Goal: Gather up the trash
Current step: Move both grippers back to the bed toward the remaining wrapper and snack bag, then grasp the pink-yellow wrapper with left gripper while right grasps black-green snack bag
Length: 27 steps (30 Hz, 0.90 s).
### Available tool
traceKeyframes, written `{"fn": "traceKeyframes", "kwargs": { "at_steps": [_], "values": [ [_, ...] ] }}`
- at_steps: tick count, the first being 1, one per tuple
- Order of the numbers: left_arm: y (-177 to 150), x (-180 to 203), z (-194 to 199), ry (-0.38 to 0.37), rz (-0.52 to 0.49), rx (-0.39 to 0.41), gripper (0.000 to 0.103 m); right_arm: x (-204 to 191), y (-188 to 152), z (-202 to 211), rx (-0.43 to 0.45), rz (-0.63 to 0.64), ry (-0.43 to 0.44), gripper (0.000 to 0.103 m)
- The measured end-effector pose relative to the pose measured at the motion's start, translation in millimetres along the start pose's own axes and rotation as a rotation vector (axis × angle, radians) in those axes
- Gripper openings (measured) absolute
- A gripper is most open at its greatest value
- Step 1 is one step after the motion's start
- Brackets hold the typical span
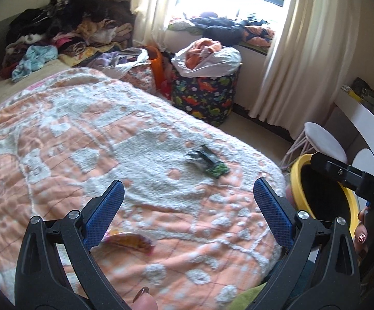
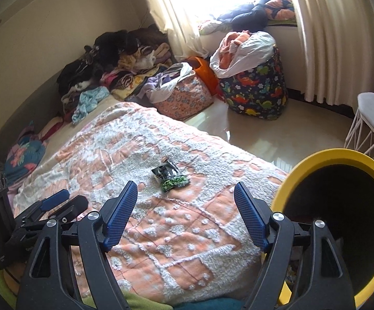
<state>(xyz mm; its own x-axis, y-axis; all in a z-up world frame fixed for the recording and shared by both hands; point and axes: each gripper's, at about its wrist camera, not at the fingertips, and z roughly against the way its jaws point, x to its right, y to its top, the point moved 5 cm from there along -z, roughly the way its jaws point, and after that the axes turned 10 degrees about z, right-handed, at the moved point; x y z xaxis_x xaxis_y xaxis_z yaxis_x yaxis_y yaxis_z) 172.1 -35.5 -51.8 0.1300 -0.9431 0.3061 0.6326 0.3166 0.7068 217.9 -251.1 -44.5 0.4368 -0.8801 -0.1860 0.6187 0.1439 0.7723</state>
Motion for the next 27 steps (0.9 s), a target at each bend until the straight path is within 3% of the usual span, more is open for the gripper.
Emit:
{"fn": "traceKeyframes", "kwargs": {
  "at_steps": [10,16,27],
  "values": [
    [-11.6,-71.9,-4.3,0.091,0.126,-0.051,0.092,-30.4,9.1,-66.9,-0.102,0.085,0.026,0.075],
    [-21.8,-94.7,-15.9,0.092,0.2,-0.109,0.092,-39.5,2.9,-111.4,-0.189,0.126,0.025,0.075],
    [-35.9,-101.9,-30.8,0.07,0.242,-0.179,0.07,-39.4,0.4,-176.9,-0.33,0.152,0.008,0.075]
  ]
}}
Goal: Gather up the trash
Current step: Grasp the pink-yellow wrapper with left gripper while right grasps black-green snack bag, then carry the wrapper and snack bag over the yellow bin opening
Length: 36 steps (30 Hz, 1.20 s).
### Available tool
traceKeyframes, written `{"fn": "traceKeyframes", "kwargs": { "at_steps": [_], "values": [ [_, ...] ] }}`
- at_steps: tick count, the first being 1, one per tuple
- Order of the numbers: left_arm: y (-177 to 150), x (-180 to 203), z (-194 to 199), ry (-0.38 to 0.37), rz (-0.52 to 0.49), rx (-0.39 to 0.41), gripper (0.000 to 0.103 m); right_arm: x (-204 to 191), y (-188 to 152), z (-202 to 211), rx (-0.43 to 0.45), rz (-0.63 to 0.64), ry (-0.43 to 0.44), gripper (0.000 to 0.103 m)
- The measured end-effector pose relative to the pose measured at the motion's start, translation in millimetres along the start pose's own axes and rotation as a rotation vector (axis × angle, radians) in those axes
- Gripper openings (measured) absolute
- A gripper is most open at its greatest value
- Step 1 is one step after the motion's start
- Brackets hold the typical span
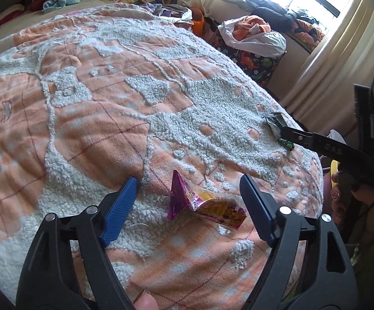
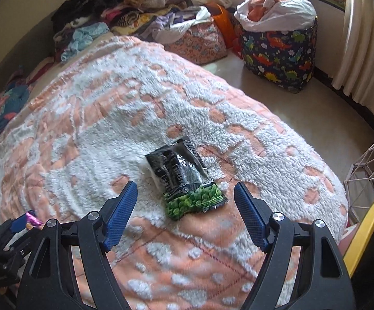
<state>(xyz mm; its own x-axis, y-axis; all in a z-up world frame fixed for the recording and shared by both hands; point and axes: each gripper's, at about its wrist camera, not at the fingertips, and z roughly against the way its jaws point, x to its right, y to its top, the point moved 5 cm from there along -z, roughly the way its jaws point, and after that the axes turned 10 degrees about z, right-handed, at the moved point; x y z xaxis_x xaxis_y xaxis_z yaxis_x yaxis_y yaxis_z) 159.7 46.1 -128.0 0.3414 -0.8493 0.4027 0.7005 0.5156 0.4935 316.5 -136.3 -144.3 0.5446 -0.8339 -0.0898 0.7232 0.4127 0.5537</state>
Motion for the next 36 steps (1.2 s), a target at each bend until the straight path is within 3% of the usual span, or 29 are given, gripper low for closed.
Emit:
{"fn": "traceKeyframes", "kwargs": {
  "at_steps": [2,3,5,7,9,10,15,19,20,27,36],
  "values": [
    [-1.3,0.2,-1.0,0.001,-0.002,-0.005,0.067,3.5,-1.6,-13.5,-0.037,-0.013,0.005,0.073],
    [-2.1,0.2,-1.4,0.0,-0.003,-0.009,0.065,4.4,-2.7,-17.0,-0.043,-0.018,0.005,0.062],
    [-3.0,0.2,-2.2,0.001,-0.004,-0.011,0.063,6.3,-4.1,-19.8,-0.046,-0.017,-0.008,0.053],
    [-3.6,-0.4,-3.1,0.004,-0.004,-0.014,0.06,9.3,-5.8,-14.6,-0.03,-0.037,0.008,0.031],
    [-3.5,0.0,-3.5,0.008,-0.007,-0.016,0.056,11.1,-8.5,-9.3,-0.019,-0.067,0.048,0.026],
    [-3.5,0.8,-3.9,0.01,-0.009,-0.017,0.055,11.7,-9.9,-4.6,-0.005,-0.078,0.053,0.018],
    [-5.8,6.8,-3.4,0.004,-0.028,-0.025,0.026,6.7,-17.5,19.1,0.052,-0.094,0.086,0.017],
    [-6.0,17.4,0.5,-0.008,-0.063,-0.013,0.018,3.9,-24.0,44.0,0.104,-0.103,0.107,0.017],
    [-5.7,20.6,1.8,-0.01,-0.074,-0.007,0.01,4.0,-26.4,50.6,0.114,-0.108,0.111,0.017],
    [-1.3,52.8,7.3,-0.06,-0.131,0.019,0.01,12.7,-48.7,89.2,0.174,-0.146,0.111,0.017],
    [-1.8,124.8,13.3,-0.155,-0.239,0.056,0.01,39.9,-79.6,126.4,0.217,-0.211,0.064,0.017]
  ]
}}
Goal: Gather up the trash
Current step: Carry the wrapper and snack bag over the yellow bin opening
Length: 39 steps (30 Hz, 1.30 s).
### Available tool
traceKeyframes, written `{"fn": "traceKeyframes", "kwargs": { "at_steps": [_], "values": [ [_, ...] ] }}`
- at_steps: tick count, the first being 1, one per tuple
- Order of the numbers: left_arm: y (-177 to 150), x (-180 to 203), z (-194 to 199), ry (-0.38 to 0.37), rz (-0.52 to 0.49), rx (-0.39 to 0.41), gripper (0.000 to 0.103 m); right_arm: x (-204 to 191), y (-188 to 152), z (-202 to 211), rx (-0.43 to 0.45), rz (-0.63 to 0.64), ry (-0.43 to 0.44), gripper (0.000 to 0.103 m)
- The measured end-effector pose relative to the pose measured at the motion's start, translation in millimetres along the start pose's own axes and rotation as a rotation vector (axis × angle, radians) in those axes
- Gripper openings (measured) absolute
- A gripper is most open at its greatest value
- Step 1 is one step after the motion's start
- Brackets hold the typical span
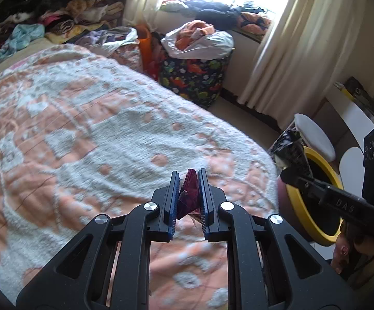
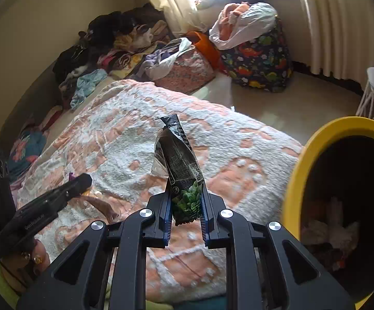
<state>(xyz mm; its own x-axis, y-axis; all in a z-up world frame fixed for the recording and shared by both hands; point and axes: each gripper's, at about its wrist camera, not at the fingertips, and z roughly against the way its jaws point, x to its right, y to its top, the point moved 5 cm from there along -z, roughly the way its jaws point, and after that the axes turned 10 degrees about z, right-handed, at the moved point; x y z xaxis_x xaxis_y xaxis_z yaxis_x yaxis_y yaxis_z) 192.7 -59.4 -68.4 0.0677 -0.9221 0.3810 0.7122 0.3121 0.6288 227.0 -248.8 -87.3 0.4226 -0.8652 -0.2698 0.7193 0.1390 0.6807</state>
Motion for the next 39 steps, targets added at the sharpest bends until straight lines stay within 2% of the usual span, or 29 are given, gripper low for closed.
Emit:
{"fn": "traceKeyframes", "kwargs": {
  "at_steps": [11,21,39],
  "values": [
    [-0.6,66.6,-10.1,-0.088,-0.097,0.002,0.01,54.8,-22.1,48.8,0.061,-0.128,-0.08,0.017],
    [-12.5,126.0,-23.0,-0.154,-0.181,-0.018,0.01,105.3,-52.1,75.1,0.071,-0.269,-0.162,0.017],
    [-48.0,200.1,-45.5,-0.234,-0.315,-0.083,0.01,178.7,-81.3,123.8,0.145,-0.438,-0.279,0.019]
  ]
}}
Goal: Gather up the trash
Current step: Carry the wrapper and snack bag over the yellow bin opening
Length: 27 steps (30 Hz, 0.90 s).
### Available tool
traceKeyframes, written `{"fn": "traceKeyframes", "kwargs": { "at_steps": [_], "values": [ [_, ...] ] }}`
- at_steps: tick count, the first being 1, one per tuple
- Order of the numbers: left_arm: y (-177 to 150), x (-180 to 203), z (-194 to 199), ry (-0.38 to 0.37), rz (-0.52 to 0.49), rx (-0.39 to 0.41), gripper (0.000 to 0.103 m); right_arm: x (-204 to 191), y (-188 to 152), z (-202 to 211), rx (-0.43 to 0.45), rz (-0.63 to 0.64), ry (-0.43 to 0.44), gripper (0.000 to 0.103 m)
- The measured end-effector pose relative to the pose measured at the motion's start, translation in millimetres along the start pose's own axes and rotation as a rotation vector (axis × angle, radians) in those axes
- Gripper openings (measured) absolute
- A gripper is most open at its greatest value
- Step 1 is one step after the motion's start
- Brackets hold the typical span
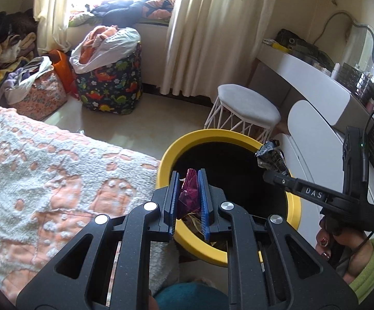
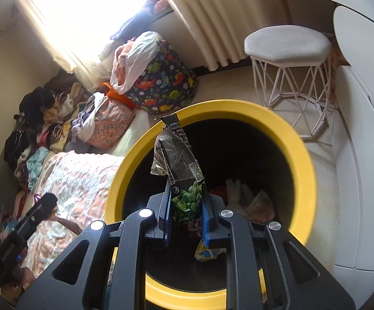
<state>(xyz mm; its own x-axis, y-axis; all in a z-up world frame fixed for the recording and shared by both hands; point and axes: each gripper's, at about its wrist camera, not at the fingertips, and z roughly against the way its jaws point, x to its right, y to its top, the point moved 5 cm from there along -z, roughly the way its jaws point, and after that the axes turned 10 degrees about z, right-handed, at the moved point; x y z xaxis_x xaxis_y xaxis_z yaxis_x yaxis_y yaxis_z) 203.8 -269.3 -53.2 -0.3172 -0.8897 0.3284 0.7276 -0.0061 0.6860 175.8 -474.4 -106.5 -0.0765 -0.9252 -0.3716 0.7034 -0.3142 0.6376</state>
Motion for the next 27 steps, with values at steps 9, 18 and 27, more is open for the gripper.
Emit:
{"fn": "traceKeyframes", "kwargs": {
  "at_steps": [9,18,27],
  "values": [
    [-8.3,21.1,-16.3,-0.03,-0.05,-0.034,0.01,19.8,7.0,2.3,0.019,-0.033,-0.023,0.019],
    [-15.4,33.7,-27.7,-0.053,-0.085,-0.062,0.01,24.3,11.4,10.7,0.042,-0.035,-0.033,0.019],
    [-14.9,39.4,-50.4,-0.039,-0.103,-0.095,0.01,26.7,12.0,13.7,0.039,-0.041,-0.031,0.021]
  ]
}}
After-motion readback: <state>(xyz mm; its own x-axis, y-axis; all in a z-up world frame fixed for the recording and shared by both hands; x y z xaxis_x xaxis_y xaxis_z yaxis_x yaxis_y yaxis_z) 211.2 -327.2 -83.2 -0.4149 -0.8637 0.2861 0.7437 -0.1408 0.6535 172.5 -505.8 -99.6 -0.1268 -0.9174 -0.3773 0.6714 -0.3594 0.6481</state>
